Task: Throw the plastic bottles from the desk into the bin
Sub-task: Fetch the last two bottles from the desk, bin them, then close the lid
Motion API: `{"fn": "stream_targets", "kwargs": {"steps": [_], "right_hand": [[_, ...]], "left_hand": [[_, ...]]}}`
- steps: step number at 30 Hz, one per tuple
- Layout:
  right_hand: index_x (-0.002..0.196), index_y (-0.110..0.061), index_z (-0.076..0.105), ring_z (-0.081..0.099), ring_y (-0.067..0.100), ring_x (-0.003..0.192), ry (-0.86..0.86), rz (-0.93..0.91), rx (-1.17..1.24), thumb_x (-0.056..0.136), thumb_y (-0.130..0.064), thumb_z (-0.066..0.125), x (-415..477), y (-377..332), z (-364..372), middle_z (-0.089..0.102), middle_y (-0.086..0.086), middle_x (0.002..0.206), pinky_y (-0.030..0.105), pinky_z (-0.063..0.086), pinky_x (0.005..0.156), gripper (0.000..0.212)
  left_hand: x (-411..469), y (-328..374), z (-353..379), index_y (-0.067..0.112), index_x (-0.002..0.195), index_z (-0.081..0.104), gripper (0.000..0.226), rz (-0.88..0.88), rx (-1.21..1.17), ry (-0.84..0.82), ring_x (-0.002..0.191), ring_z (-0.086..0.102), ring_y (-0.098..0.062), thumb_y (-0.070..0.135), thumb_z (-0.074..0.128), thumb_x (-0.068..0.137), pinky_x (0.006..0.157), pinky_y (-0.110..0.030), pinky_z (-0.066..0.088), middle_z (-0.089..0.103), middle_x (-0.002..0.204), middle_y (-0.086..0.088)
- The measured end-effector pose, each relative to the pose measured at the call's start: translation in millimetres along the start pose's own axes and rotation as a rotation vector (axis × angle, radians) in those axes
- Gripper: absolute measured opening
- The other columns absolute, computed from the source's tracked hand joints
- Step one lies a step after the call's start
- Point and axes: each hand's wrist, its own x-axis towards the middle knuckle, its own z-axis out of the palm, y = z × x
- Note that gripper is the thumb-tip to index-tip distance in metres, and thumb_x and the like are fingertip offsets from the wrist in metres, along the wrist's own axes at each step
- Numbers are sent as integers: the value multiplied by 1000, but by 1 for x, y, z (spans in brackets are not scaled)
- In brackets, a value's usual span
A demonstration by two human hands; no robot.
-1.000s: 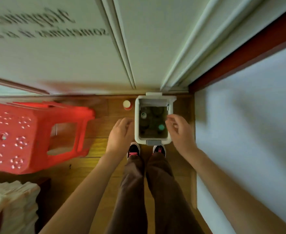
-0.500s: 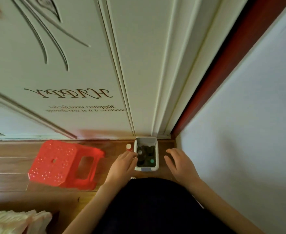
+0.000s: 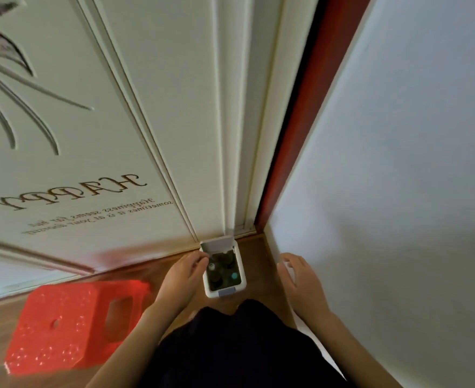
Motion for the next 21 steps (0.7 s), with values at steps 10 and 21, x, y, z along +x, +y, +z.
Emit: {"fn": "stream_targets", "kwargs": {"steps": [10,21], "right_hand": [[133,-20,52,55,12,118,551,370,146,99,-37,46,-96,-43,30,57,-6,131,35,47,103,39],[126,-15,58,61,10,102,936,1056,421,97,-31,53,-294,-97,192,64,-4,115,33,52,90,34]], "left_hand": [[55,21,-33,26,111,62,23,466,150,-374,95,59,-8,33,43,99,79,-20,43,64,105,9],[-15,-33,13,40,95,56,18,704,404,-1007,94,57,1,24,48,98,93,-31,51,60,96,18]]}}
